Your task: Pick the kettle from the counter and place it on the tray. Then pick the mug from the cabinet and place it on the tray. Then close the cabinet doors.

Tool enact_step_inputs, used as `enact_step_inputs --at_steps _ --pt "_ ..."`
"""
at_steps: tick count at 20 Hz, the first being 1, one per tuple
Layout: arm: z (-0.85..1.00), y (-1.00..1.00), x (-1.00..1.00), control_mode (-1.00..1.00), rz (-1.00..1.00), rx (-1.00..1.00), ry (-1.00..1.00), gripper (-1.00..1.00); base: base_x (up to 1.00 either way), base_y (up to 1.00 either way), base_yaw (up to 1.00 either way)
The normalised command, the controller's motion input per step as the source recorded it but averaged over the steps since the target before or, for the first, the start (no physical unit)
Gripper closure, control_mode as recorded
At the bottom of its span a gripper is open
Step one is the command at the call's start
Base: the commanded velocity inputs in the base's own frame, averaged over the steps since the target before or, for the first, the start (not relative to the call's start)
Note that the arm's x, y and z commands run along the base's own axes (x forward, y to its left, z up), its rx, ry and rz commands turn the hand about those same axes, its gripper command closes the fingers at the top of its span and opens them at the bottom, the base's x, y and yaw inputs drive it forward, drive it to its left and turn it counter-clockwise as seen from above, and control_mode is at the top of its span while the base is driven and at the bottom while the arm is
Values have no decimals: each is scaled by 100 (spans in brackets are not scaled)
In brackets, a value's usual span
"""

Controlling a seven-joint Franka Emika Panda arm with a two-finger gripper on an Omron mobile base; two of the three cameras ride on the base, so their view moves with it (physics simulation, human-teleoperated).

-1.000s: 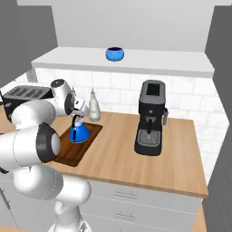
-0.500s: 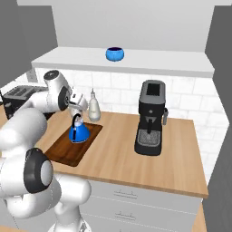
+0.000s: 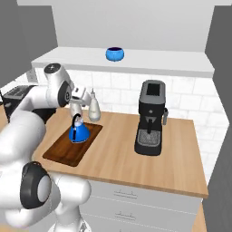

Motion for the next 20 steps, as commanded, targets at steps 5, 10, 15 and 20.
enact_step_inputs --at_steps 5,10,15,20 --pt "99 -75 -75 -100 12 -13 0 -100 0 0 0" --pt "16 -66 -6 -100 19 -3 0 -100 0 0 0" --pt "40 -40 -2 -100 14 -2 -2 -100 0 0 0" --pt "78 -35 1 -100 0 0 -1 -100 0 0 0"
